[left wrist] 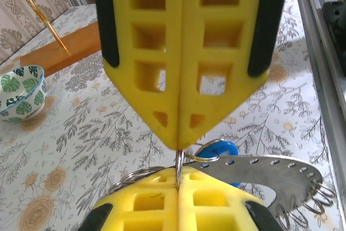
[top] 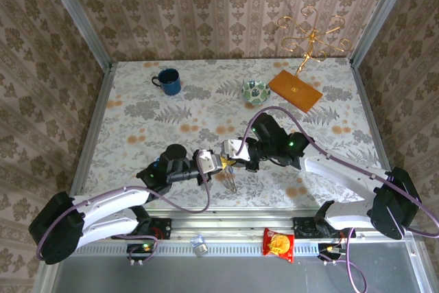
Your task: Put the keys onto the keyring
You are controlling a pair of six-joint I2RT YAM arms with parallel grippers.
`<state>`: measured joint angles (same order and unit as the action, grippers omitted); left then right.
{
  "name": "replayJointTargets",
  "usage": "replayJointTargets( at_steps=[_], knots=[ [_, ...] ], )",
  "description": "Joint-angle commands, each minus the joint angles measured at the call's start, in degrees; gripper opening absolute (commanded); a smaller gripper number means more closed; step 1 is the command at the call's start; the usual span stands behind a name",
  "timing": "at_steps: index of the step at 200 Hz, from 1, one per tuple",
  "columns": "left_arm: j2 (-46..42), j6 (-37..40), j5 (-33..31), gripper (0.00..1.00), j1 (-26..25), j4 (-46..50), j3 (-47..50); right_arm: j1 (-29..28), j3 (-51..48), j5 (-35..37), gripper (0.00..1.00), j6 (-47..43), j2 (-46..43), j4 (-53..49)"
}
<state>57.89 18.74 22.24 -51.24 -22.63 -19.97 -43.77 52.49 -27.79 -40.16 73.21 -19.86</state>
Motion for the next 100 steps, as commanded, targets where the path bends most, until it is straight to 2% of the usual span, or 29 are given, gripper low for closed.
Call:
replayJointTargets(
  at_steps=[1,13,25,100],
  knots=[
    [-0.58,0.47,1.47,0.0,0.44,-0.23,-1.5,1.18,-1.02,-3.34,0.18,2.49,-1.81,2.72],
    [-0.59,0.11,1.84,0.0,0.48,-1.23,-1.15,3.21,-3.77,-6.05,0.27,6.63,-2.77,7.47],
    [-0.54,-0.26,2.27,0.0,0.46,-2.17,-0.74,4.42,-5.61,-7.47,0.3,9.15,-3.26,10.49],
    [-0.57,-1.33,2.6,0.0,0.45,-5.75,0.89,4.65,-7.18,-10.69,0.3,11.16,-0.4,12.12]
  ],
)
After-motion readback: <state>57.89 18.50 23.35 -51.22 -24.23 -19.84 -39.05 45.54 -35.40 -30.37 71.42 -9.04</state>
